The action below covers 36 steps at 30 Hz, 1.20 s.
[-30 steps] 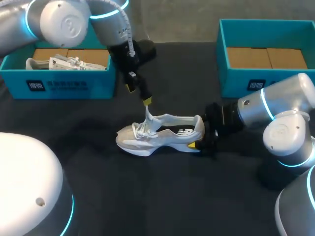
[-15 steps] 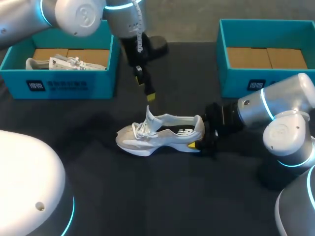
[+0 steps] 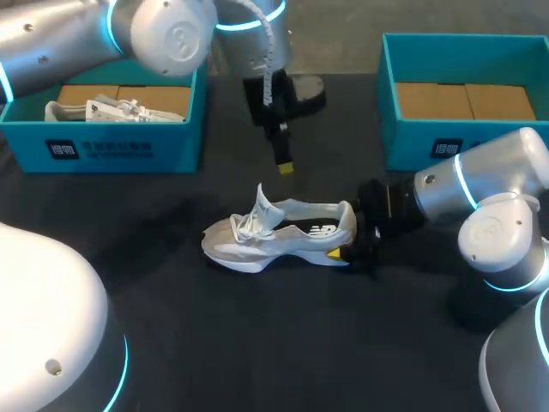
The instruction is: Take the shoe out of the shoebox, open the shoe tongue, remove and reinsert the insole, then place the shoe into the shoebox
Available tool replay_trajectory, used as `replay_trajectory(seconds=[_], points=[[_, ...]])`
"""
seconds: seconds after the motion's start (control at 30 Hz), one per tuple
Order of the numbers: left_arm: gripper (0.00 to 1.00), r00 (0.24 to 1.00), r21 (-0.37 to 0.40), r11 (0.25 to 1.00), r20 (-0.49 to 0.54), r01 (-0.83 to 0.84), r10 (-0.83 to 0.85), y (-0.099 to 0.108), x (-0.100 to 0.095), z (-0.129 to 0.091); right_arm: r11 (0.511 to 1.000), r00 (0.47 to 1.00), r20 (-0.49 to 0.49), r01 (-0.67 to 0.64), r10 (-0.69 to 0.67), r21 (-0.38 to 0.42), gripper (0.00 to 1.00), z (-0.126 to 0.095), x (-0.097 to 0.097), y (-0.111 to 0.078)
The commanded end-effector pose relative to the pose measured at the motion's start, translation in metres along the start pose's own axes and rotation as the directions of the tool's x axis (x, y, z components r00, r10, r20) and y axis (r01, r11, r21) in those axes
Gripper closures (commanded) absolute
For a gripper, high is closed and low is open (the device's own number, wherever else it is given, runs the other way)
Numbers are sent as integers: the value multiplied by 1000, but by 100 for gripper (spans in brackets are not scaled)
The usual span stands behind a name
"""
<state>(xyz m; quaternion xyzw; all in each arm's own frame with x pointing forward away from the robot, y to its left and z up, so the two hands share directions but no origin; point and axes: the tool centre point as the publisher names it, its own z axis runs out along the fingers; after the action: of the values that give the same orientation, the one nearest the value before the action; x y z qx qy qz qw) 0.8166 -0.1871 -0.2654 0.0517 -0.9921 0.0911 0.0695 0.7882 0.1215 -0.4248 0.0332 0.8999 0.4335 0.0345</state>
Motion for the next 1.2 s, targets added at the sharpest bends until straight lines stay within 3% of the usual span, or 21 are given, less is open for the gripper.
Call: replay_trajectory(seconds=[0.03, 0.63, 0.9, 1.03, 1.2], points=[[100, 999, -14, 999, -43, -33, 32, -19, -7, 27, 1000, 1000, 2, 0, 0, 3, 100, 2, 0, 0], [100, 981, -50, 994, -169, -99, 90, -29, 26, 87, 1000, 1000, 2, 0, 0, 3, 100, 2, 0, 0], [100, 975, -62, 992, -199, -111, 96, -23, 33, 97, 1000, 1000, 2, 0, 0, 3, 100, 2, 0, 0], [100, 980, -139, 985, -180, -105, 79, -20, 35, 97, 1000, 1000, 2, 0, 0, 3, 100, 2, 0, 0], [100, 980, -139, 985, -180, -105, 79, -20, 35, 97, 1000, 1000, 2, 0, 0, 3, 100, 2, 0, 0]])
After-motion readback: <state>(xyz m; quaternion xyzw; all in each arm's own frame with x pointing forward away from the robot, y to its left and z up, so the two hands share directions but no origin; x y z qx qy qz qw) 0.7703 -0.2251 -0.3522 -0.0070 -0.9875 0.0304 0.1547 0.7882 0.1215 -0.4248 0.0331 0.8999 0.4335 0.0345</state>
